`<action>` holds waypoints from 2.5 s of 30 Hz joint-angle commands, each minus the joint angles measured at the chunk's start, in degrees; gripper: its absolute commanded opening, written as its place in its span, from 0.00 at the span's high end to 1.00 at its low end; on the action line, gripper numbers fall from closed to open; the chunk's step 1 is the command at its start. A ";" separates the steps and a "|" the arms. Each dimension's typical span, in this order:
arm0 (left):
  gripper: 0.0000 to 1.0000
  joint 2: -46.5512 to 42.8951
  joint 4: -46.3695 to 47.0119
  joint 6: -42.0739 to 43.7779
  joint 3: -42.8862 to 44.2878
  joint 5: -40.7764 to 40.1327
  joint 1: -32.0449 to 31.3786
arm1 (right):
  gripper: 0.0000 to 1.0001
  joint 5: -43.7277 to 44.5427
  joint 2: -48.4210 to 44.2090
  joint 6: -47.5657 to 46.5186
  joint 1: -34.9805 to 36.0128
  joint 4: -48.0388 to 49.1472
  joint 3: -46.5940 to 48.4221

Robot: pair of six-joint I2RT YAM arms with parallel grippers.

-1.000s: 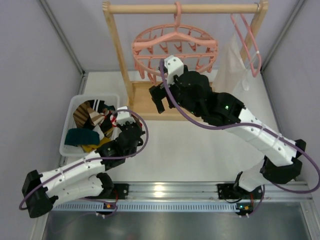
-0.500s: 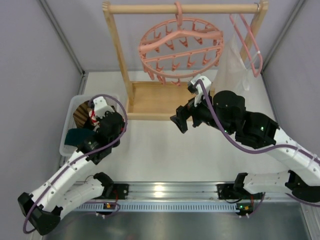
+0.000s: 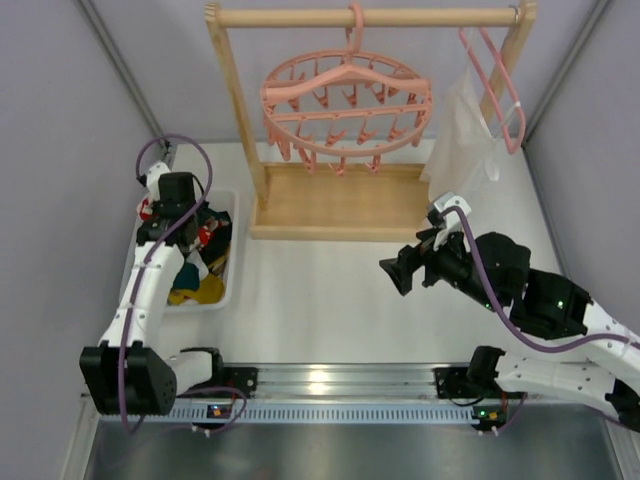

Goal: Remove the socks clipped to the hanger

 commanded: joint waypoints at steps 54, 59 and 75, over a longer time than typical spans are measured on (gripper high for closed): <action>0.01 -37.20 -21.69 19.58 5.31 13.22 -15.16 | 0.01 36.63 -22.82 9.82 -5.26 -26.24 -1.51; 0.01 -38.87 -21.60 19.40 4.52 13.14 -15.16 | 0.01 36.10 -21.51 10.43 -5.27 -26.41 -1.60; 0.02 -40.02 -20.81 19.22 3.29 12.43 -15.25 | 0.00 35.14 -21.77 10.78 -5.27 -25.89 -2.22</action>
